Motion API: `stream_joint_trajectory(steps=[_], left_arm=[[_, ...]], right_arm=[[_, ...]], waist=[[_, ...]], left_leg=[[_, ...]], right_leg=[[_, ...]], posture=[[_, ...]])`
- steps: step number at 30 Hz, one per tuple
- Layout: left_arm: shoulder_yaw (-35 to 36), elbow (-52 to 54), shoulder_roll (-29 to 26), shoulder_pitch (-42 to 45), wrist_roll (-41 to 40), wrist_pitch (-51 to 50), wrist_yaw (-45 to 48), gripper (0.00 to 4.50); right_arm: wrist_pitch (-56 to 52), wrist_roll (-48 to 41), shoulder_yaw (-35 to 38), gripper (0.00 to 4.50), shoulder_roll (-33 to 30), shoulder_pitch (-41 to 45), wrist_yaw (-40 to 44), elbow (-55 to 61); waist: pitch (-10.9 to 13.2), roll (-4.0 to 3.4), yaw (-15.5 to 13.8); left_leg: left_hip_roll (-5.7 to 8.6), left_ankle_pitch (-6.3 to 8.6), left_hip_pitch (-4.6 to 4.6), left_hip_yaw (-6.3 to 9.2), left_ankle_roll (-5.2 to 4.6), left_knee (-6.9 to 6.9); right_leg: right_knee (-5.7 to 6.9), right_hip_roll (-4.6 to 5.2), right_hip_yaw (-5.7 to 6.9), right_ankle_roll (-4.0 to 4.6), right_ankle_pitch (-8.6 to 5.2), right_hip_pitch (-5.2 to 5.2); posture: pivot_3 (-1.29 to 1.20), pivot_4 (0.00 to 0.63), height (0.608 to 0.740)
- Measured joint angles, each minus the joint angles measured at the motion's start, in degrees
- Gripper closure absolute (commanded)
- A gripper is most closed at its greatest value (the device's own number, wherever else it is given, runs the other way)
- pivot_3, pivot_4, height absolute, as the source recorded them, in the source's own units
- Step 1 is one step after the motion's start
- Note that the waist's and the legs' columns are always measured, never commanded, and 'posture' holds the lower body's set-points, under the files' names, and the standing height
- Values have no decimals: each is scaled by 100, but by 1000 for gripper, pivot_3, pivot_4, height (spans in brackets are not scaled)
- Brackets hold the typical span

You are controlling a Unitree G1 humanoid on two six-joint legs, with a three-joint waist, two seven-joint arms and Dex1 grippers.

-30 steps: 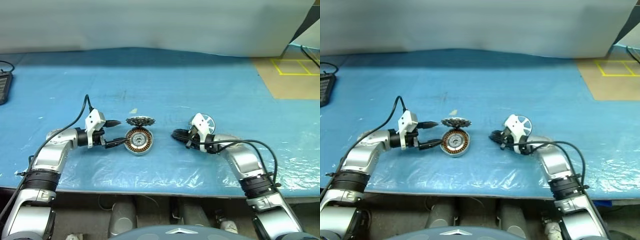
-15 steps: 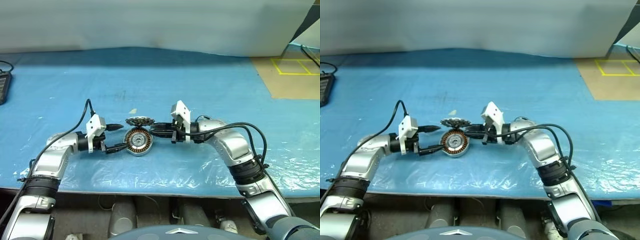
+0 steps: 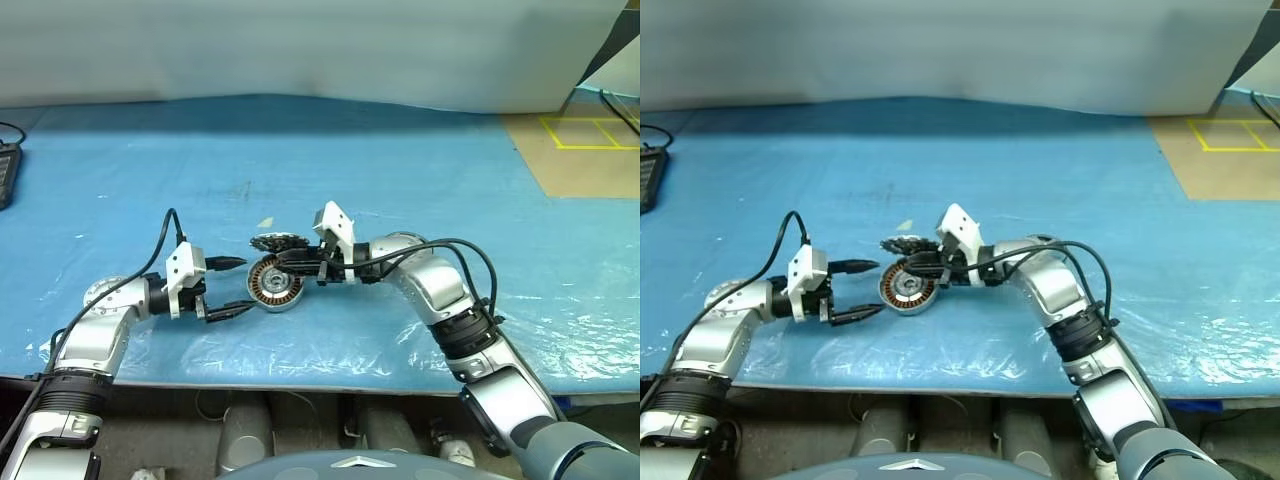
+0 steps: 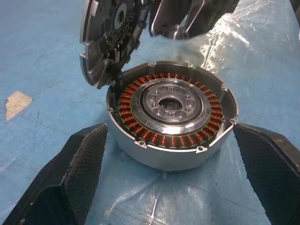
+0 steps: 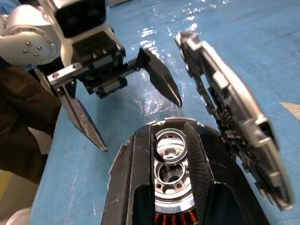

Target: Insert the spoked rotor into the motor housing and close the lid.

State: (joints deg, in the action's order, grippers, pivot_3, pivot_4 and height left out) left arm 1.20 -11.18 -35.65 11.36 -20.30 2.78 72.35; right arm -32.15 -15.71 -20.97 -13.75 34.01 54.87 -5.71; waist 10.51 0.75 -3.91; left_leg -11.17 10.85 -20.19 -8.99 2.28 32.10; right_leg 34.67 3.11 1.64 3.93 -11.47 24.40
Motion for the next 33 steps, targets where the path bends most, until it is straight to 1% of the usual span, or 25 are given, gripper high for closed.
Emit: stream_joint_trajectory(steps=[8, 19, 26, 33], left_arm=[[18, 22, 41, -71, 6, 97, -130, 0], [19, 249, 42, -75, -10, -82, -312, 0], [49, 257, 39, -108, -10, -76, -325, 0], [85, 172, 31, -231, 4, 29, -306, 0]], right_arm=[[326, 342, -57, 3934, 49, 76, 1, -506], [323, 428, -132, 3934, 268, 72, 6, -516], [203, 428, -192, 3934, 429, 70, 7, -516], [131, 428, -227, 3934, 445, 49, 8, -534]], waist=[[0, 0, 0], [0, 0, 3], [0, 0, 5], [0, 0, 2]], left_leg=[[-1, 0, 1, -4, 0, 1], [-3, 0, 3, -6, 0, 1], [-3, 0, 3, -6, 0, 1], [-3, 0, 3, -6, 0, 1]], right_leg=[[3, 0, 0, 0, 0, 0], [5, -1, 0, 1, 0, 0], [5, -1, 0, 1, 1, 0], [5, -1, 0, 1, 0, 0]], posture=[[0, 150, 740], [0, 150, 740], [0, 150, 740], [0, 150, 740]])
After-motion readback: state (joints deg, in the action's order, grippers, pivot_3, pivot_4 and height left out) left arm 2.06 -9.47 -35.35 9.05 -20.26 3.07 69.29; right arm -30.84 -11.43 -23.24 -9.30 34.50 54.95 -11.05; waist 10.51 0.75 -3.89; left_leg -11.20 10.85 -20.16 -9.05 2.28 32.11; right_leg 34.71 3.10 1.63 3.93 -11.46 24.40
